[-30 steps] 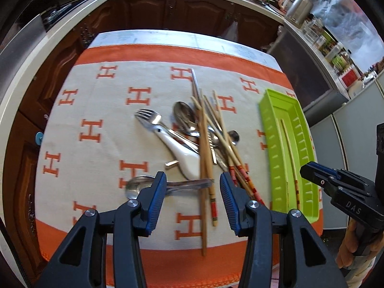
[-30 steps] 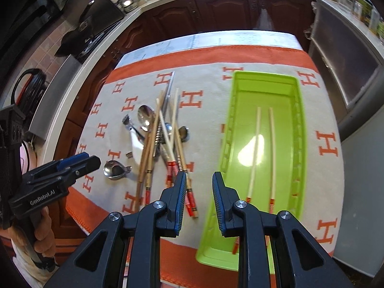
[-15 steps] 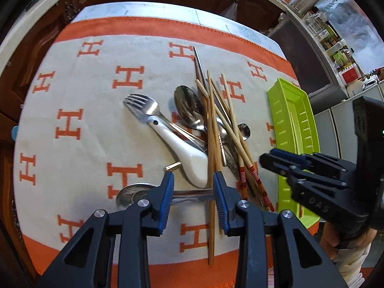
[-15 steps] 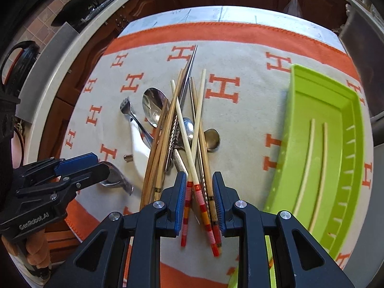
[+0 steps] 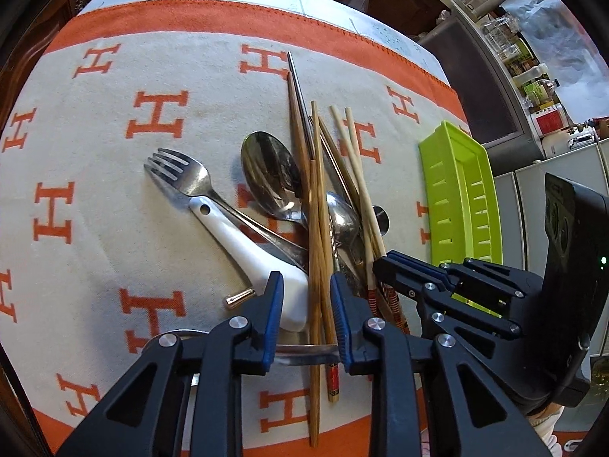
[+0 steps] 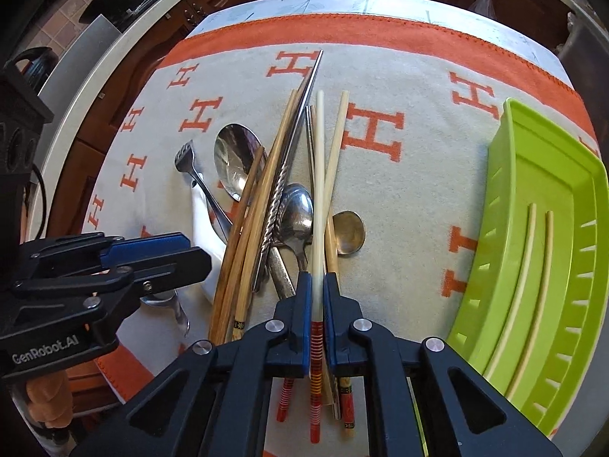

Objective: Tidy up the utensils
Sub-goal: 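Grasp a red-striped chopstick with the right gripper while the left grasps a plain wooden one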

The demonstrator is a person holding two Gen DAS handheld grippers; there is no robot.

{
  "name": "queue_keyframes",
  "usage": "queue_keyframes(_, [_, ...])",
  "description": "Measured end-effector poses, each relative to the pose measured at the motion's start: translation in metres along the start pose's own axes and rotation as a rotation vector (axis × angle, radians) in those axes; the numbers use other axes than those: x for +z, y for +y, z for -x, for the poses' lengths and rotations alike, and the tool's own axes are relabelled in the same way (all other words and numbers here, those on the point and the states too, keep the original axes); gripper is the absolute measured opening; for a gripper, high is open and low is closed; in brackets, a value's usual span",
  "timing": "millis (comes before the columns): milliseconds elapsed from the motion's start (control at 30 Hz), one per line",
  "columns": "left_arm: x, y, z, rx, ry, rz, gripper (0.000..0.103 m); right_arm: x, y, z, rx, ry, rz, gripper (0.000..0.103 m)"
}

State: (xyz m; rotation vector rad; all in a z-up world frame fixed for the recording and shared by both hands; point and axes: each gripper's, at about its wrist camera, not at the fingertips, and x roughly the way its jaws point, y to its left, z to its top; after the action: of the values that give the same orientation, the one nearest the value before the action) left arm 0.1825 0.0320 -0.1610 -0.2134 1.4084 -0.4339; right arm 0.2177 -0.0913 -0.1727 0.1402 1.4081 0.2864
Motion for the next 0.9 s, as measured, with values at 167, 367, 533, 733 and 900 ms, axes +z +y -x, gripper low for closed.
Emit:
queue_keyframes(167, [0.003,-0.005,-0.009,-0.003,0.010,-0.004,0.018,-0.005,-0.010,0.013,0.038,-0.026,-0.028,0.006])
queue_keyframes(367, [0.007,-0.011,-0.020,0.005,0.021,0.000,0.008,-0.010,-0.016,0.025,0.069,-0.051,-0.044,0.006])
queue_keyframes(533, [0.007,-0.012,-0.026,0.001,0.015,0.009,0.004,-0.014,-0.023,0.030,0.090,-0.054,-0.060,0.006])
queue_keyframes(733, [0.002,-0.007,-0.016,-0.004,-0.021,0.027,0.004,-0.020,-0.028,0.039,0.119,-0.069,-0.075,0.006])
queue_keyframes(900, [-0.003,-0.003,-0.002,-0.043,-0.036,0.055,0.004,-0.027,-0.034,0.051,0.171,-0.091,-0.103,0.006])
